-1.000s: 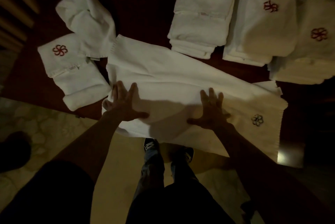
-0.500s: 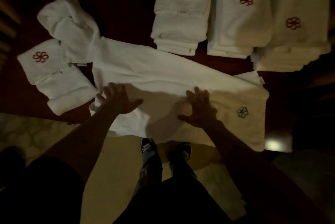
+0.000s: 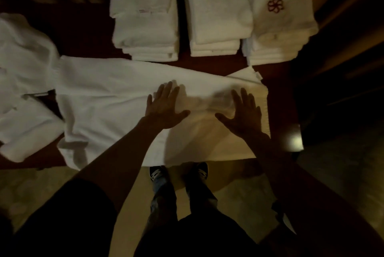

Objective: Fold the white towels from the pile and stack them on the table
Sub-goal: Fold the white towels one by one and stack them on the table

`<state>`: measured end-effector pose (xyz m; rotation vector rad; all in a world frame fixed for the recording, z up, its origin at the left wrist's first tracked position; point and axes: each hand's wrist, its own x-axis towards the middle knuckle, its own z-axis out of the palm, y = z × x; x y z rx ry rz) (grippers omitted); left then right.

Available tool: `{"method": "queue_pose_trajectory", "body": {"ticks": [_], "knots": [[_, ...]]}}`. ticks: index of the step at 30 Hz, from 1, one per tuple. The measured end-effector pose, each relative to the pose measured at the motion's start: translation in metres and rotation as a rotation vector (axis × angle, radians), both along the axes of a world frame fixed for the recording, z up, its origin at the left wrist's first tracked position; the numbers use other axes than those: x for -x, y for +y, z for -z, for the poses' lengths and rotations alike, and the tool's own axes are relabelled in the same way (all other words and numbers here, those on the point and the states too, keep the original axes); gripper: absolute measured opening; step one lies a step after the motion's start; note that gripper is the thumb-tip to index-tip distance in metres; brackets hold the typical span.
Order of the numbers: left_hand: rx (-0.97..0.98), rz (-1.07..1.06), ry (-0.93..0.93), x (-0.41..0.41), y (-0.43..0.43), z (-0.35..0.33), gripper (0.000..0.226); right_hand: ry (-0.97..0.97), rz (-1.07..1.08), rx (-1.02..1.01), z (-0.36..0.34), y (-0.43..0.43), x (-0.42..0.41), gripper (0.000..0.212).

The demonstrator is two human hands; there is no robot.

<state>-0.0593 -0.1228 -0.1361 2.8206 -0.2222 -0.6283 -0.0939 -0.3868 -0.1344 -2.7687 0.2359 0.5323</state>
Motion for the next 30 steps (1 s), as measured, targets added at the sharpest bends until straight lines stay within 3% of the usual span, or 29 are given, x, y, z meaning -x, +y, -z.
{"method": "queue_pose_trajectory", "body": {"ticks": [3,7,10,13,15,20,24,30], "knots": [[-0.005,0.095,-0.098,0.001,-0.020,0.007,0.084,0.091,0.041,0.023,0.008,-0.025,0.005,0.094],[-0.155,0.086,-0.131,-0.007,-0.045,-0.001,0.061,0.068,0.062,0.105,0.002,-0.042,0.005,0.079],[-0.151,0.071,-0.167,-0.017,-0.063,-0.007,0.055,0.101,0.091,0.157,-0.009,-0.046,-0.005,0.071],[-0.051,0.062,-0.250,-0.025,-0.075,-0.003,0.053,-0.069,0.120,0.116,-0.011,-0.052,-0.016,0.057],[0.001,0.115,-0.250,-0.028,-0.081,0.001,0.060,-0.173,0.016,0.093,-0.004,-0.058,-0.022,0.055],[-0.008,0.162,-0.136,-0.028,-0.083,0.016,0.079,0.097,-0.063,0.039,0.015,-0.079,-0.024,0.090],[-0.056,0.187,-0.065,-0.031,-0.081,0.018,0.096,0.154,0.009,0.020,0.019,-0.091,-0.029,0.127],[-0.060,0.186,-0.049,-0.030,-0.085,0.018,0.102,0.155,0.067,-0.010,0.025,-0.095,-0.049,0.142]]}}
